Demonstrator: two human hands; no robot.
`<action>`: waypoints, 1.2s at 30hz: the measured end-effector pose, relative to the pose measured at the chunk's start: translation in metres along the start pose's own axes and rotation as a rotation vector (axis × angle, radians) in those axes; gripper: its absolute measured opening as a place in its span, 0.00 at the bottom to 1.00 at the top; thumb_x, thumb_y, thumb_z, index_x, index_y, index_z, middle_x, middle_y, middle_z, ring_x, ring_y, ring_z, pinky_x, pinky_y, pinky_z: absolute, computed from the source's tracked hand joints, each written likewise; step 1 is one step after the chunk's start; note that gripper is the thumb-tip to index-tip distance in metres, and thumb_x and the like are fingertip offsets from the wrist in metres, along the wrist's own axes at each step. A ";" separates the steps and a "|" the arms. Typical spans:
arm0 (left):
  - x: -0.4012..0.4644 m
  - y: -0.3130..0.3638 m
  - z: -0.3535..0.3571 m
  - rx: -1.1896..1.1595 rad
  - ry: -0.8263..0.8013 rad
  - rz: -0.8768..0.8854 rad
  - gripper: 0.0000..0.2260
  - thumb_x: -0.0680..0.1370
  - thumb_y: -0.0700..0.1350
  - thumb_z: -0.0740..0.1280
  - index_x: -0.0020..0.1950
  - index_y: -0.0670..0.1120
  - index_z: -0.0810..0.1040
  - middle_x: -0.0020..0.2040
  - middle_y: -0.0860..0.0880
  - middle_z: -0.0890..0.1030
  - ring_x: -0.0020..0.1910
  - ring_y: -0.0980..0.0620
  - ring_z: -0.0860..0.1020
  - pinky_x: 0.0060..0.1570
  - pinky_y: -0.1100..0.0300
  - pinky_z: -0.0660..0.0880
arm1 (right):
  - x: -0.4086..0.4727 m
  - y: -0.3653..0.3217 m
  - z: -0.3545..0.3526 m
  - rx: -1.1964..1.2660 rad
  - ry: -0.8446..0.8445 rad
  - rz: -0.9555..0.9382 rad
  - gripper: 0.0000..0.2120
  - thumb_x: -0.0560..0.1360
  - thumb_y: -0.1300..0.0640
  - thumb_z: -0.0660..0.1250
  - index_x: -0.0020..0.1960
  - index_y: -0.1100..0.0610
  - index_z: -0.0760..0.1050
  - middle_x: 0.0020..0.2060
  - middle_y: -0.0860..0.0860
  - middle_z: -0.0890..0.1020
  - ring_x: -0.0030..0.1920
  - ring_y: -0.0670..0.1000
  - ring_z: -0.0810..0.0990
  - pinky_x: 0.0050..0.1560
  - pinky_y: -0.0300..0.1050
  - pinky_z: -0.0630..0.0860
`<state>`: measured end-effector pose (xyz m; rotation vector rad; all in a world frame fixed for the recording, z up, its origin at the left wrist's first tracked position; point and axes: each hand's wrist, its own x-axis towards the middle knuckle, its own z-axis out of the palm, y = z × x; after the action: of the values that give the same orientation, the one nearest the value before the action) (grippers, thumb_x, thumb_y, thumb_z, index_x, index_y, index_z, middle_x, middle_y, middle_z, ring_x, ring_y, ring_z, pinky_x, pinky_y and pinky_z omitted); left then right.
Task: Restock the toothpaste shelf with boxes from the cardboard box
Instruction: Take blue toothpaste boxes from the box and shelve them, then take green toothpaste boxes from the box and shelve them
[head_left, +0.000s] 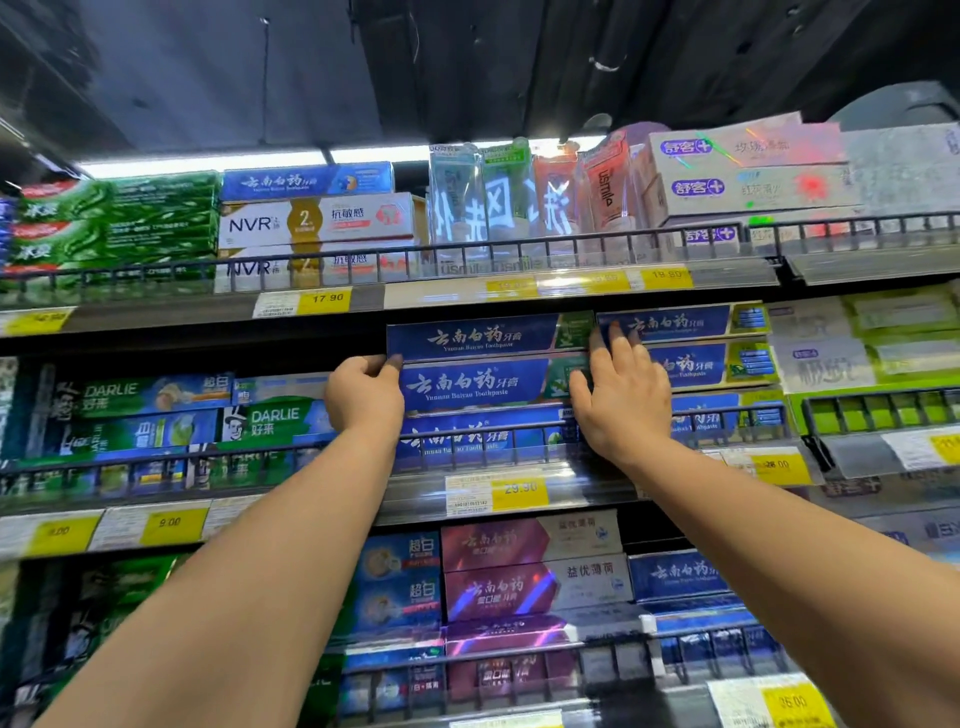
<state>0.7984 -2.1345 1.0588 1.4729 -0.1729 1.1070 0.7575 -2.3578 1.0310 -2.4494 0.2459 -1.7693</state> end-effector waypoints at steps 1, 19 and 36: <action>0.000 -0.001 0.000 0.009 0.002 0.000 0.13 0.78 0.49 0.66 0.56 0.43 0.80 0.55 0.45 0.82 0.54 0.45 0.78 0.49 0.57 0.71 | 0.000 0.000 0.000 0.004 0.004 -0.002 0.27 0.80 0.46 0.49 0.75 0.55 0.54 0.76 0.52 0.55 0.74 0.55 0.53 0.71 0.55 0.55; -0.295 -0.052 0.027 -0.122 -0.229 0.047 0.11 0.70 0.37 0.62 0.42 0.54 0.71 0.45 0.47 0.74 0.37 0.61 0.71 0.40 0.74 0.67 | -0.222 0.107 0.005 0.508 0.063 -0.135 0.06 0.68 0.56 0.58 0.42 0.58 0.66 0.38 0.60 0.72 0.41 0.55 0.64 0.40 0.47 0.56; -0.706 -0.242 -0.045 0.510 -0.637 -0.833 0.06 0.75 0.37 0.64 0.48 0.47 0.73 0.36 0.53 0.73 0.35 0.56 0.72 0.40 0.70 0.69 | -0.634 0.321 -0.004 0.383 -1.316 0.554 0.13 0.72 0.52 0.66 0.35 0.51 0.63 0.31 0.49 0.73 0.37 0.55 0.73 0.38 0.48 0.69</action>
<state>0.5618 -2.3713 0.3903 2.0399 0.2928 -0.0260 0.5370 -2.5490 0.3829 -2.3413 0.3302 0.1352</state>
